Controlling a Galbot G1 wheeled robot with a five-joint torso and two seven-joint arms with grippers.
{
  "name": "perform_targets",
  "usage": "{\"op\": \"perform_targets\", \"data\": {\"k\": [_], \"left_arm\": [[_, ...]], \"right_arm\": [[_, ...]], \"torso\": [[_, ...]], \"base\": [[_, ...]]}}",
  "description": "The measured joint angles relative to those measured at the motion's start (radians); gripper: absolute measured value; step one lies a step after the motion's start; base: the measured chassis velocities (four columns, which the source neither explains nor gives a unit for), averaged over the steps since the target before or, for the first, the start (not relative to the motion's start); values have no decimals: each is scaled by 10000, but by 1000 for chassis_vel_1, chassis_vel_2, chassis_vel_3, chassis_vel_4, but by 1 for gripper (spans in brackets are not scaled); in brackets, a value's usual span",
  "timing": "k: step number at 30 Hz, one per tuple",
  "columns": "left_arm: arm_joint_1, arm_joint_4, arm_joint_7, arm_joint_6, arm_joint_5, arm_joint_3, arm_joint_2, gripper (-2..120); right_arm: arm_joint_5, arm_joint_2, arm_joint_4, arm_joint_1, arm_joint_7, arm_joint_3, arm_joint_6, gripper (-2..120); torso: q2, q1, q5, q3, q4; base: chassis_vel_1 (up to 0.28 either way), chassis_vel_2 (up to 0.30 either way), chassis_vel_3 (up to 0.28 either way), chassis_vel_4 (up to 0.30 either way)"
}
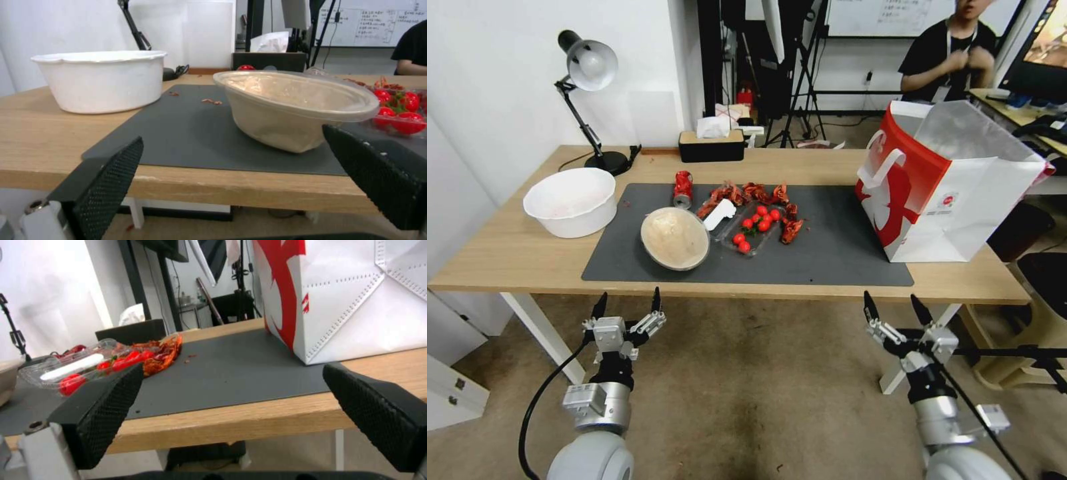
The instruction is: Pick up the trash from the table and place it into the takeout bag.
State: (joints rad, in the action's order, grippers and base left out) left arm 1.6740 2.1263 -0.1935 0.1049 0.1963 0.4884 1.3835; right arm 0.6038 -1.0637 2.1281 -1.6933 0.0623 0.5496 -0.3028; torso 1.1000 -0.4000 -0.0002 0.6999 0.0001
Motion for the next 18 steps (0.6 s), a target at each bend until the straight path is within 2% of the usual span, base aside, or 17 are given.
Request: {"op": "perform_targets", "data": {"k": [5,10,14,17,18], "left_arm": [[17,23,11,58,6,8,-10,100],[1,-4,19,85,3,-42,0,100],[-14,-4,23,86,-6,-107,4,100],[-92,-11,23,74,187,-166,-19,100],[-268,-65,30,12,629,-220,-102,100]], "right_arm": [[-387,-487,-347,-153,82,-156,-247,100],[-967,-1007,-892,-459,68,-476,-996,100],[-1087,-1103,-896,-597,72,-503,-1161,100],[-1132,-1157,-918,-618,79,-508,-1225,100],[-1246,-1214,-937,-633,80,-518,-1285,100]], "torso": [[0,0,0,0,-1],[-1,0,3,0,-2],[-2,0,1,1,-2],[-2,0,1,1,-1],[-1,1,1,0,-1]], "base": [[0,0,0,0],[0,0,0,0],[0,0,0,0],[0,0,0,0],[0,0,0,0]]}}
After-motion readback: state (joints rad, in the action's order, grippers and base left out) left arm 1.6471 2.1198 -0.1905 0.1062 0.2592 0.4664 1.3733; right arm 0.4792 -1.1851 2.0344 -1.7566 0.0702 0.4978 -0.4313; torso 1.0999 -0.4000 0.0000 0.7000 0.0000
